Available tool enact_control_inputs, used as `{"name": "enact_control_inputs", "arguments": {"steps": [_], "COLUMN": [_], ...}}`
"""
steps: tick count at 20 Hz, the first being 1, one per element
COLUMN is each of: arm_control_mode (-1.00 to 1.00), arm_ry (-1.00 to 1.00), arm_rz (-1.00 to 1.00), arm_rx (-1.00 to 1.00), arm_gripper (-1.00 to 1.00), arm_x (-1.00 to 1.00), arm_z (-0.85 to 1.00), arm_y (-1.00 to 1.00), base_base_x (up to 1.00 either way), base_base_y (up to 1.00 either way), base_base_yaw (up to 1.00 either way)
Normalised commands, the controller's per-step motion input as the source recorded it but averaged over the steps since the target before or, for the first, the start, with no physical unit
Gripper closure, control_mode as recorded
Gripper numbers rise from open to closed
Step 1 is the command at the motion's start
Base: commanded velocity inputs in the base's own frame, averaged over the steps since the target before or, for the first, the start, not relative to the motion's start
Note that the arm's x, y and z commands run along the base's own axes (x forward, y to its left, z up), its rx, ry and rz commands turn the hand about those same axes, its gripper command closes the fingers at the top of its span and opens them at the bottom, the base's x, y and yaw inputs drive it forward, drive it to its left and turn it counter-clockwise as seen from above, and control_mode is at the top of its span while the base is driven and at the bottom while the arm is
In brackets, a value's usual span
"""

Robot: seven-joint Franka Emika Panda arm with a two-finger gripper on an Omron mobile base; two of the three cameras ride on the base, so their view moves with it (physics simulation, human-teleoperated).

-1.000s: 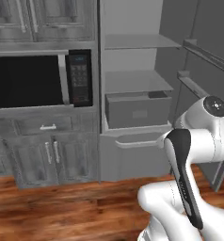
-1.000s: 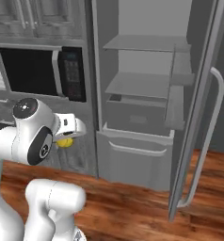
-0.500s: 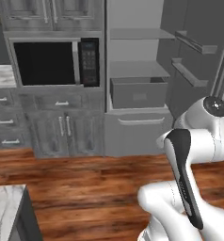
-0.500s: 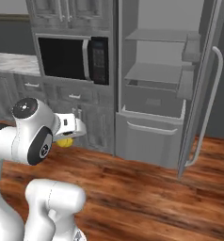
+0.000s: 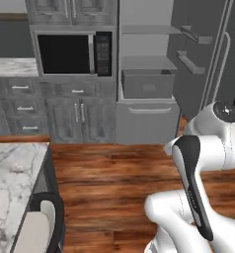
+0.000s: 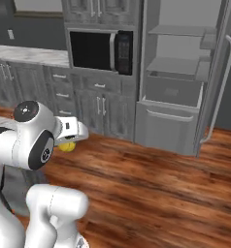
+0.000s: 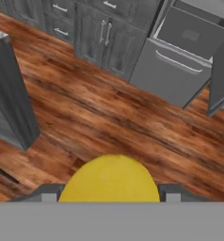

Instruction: Place the cold items (lemon and lime) from the fridge in one tupperware on the dining counter. Place the warm items (hot dog and kebab skewer) in the stove area in another tupperware.

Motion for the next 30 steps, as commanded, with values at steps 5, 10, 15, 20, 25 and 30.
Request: {"name": "enact_control_inputs", "arguments": {"steps": [5,10,15,20,25,30], "arm_control_mode": [1.00,1.00,1.00,1.00,1.00,1.00], "arm_ry": [0.00,0.00,0.00,0.00,0.00,0.00], "arm_rz": [0.00,0.00,0.00,0.00,0.00,0.00], "arm_rx": [0.00,0.00,0.00,0.00,0.00,0.00], "arm_gripper": [1.00,1.00,1.00,1.00,1.00,1.00], "arm_x": [0.00,0.00,0.00,0.00,0.00,0.00], "arm_z": [0.00,0.00,0.00,0.00,0.00,0.00], "arm_y": [0.00,0.00,0.00,0.00,0.00,0.00], "base_base_x": [-1.00,-1.00,-1.00,-1.00,-0.94,-0.48], "base_base_y": [0.12,0.14,0.17,0.27,0.35,0.52], "base_base_yaw": [0.12,0.13,0.19,0.27,0.34,0.36]}}
